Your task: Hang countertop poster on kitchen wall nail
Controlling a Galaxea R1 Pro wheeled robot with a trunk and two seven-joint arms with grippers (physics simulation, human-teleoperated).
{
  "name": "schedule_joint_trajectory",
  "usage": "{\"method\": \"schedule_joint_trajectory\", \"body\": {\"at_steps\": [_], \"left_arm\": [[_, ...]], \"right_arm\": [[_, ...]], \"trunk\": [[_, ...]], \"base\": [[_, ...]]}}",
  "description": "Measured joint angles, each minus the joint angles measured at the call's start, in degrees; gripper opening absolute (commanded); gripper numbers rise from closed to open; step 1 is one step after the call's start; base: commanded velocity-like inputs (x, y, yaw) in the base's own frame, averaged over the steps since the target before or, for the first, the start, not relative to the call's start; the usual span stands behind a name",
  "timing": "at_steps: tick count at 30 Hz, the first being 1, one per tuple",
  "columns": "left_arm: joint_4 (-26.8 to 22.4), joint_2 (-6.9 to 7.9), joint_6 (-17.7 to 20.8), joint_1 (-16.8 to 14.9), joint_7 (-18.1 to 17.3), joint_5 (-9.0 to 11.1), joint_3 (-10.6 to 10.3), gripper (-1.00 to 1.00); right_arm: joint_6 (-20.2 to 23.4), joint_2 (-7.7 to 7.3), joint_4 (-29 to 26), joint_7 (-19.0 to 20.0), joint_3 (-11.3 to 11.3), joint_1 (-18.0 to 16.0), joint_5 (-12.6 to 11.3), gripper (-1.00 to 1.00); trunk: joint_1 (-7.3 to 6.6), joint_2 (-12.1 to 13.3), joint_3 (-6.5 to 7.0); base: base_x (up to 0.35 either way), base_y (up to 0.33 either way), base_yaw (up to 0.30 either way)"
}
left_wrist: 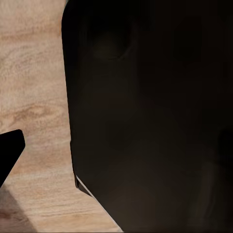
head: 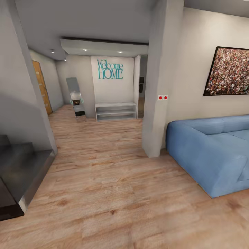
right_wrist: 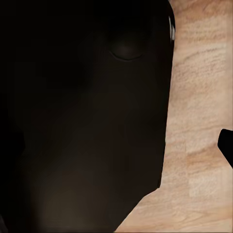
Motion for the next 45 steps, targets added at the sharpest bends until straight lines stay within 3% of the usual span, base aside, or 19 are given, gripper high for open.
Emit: {"method": "schedule_joint_trajectory", "body": {"at_steps": [4, 25, 31, 35, 36, 37, 38, 39, 45], "left_arm": [[-0.29, -0.61, -0.08, -0.17, -0.48, -0.05, 0.08, 1.0], [-0.3, -0.61, -0.08, -0.17, -0.48, -0.06, 0.08, 1.0], [-2.14, -2.54, -1.09, 1.73, 0.09, -0.36, 0.19, 1.0], [-3.41, -3.82, -1.23, 3.03, 0.09, -0.38, 0.16, 1.0], [-8.24, -4.43, -1.23, 3.88, 0.09, -0.38, 0.14, 1.0], [-15.71, -4.47, -1.25, 3.93, 0.09, -0.38, 0.18, 1.0], [-26.48, -4.49, -1.26, 3.95, 0.08, -0.39, 0.19, 1.0], [-35.06, -4.51, -1.27, 3.93, 0.08, -0.4, 0.18, 1.0], [-39.62, -4.54, -1.38, 4.01, 0.01, -0.4, 0.4, 1.0]], "right_arm": [[0.04, 0.91, 0.08, 0.26, -0.06, -0.74, -0.14, 1.0], [0.1, 0.9, 0.08, 0.27, -0.07, -0.82, -0.15, 1.0], [-1.65, -0.82, -1.92, 0.1, -0.21, -2.8, 0.15, 1.0], [-2.91, -1.15, -3.23, 0.05, -0.24, -4.12, 0.21, 1.0], [-11.35, -1.19, -5.31, 0.04, -0.27, -4.59, 0.2, 1.0], [-11.78, -1.21, -14.02, 0.02, -0.28, -4.63, 0.21, 1.0], [-11.9, -1.25, -22.72, 0.0, -0.26, -4.96, 0.24, 1.0], [-12.12, -1.34, -24.33, -0.03, -0.29, -4.75, 0.23, 1.0], [-13.02, -2.79, -28.64, -0.07, -0.41, -4.8, 0.21, 1.0]], "trunk": [[0.01, 0.02, 0.03], [0.01, 0.02, 0.03], [0.0, 0.01, 0.02], [0.0, 0.01, 0.02], [0.0, 0.01, 0.01], [0.0, 0.01, 0.01], [0.0, 0.01, 0.03], [0.0, 0.01, 0.04], [0.0, 0.01, 0.02]], "base": [[0.0, 0.0, 0.0], [0.0, 0.0, 0.0], [0.0, 0.0, 0.0], [0.0, 0.0, 0.0], [0.0, 0.0, 0.0], [0.0, 0.0, 0.0], [0.0, 0.0, 0.0], [0.0, 0.0, 0.0], [0.0, 0.0, 0.0]]}}
